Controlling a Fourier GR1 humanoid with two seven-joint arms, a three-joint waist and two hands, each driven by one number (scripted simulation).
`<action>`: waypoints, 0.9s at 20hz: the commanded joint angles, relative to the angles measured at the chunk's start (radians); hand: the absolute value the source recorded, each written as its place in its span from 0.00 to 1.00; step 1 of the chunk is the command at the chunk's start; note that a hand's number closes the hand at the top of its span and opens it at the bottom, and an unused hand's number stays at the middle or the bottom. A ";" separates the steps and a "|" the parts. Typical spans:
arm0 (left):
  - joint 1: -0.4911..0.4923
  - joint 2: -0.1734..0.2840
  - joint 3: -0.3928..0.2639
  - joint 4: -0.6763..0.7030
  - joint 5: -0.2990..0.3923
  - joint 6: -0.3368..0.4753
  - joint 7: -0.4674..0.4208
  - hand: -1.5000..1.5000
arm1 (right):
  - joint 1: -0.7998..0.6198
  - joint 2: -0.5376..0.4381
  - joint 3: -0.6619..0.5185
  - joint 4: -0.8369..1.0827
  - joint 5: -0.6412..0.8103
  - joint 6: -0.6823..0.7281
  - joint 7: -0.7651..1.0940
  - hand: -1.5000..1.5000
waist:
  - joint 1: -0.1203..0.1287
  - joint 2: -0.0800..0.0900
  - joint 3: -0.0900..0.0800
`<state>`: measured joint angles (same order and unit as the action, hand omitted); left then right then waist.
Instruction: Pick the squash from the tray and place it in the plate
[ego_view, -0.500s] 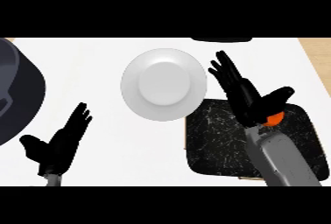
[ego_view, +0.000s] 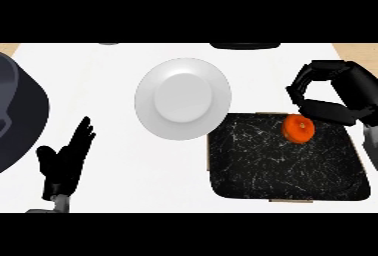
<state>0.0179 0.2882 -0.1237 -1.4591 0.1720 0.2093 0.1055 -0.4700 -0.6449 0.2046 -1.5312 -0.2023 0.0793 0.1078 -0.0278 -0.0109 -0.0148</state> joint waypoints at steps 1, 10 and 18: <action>-0.006 -0.015 -0.006 0.005 -0.027 0.048 0.029 0.50 | 0.062 -0.178 0.029 0.020 0.314 -0.065 -0.142 1.00 | -0.023 0.011 0.017; -0.032 -0.024 -0.030 0.029 -0.084 0.058 0.024 0.50 | 0.341 0.011 -0.143 0.237 -0.059 0.212 -0.644 0.00 | 0.023 0.014 0.016; -0.091 -0.046 -0.035 0.041 -0.089 0.066 0.089 0.50 | 0.170 -0.184 -0.070 0.270 0.293 0.105 -0.530 0.00 | 0.037 0.015 0.014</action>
<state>-0.0467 0.2500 -0.1665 -1.4559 0.0840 0.2820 0.2019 -0.2372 -0.7601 0.1155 -1.2768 -0.0215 0.2000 -0.4610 0.0054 0.0024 0.0008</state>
